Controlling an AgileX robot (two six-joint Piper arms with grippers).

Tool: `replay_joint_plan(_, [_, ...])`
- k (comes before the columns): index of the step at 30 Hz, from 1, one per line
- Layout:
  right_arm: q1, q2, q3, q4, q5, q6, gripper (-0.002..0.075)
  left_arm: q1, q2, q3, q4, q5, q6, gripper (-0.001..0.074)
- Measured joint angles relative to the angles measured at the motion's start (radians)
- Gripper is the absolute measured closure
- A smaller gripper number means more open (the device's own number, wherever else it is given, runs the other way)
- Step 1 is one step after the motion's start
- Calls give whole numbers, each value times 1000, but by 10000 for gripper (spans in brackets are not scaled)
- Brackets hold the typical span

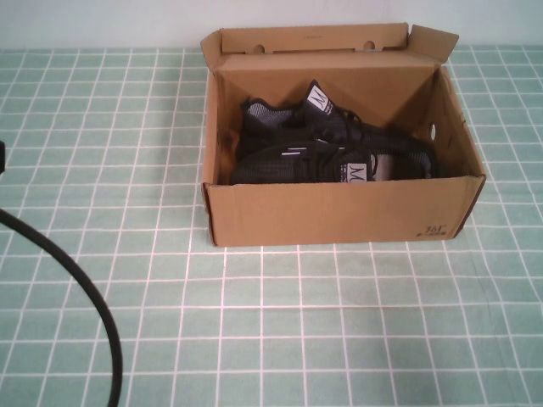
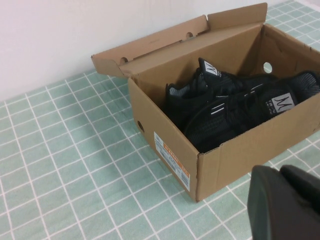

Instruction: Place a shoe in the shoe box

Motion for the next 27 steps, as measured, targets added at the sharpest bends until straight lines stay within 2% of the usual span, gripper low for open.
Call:
replay_joint_plan(15, [0,0,0,2,0,0,734,0,0,12,-2,-14,0,737])
replay_joint_plan(21, [0,0,0,2,0,0,734,0,-101,145,29,-78,0,737])
replay_joint_plan(27, [0,0,0,2,0,0,734,0,-348,346,98,-103,0,737])
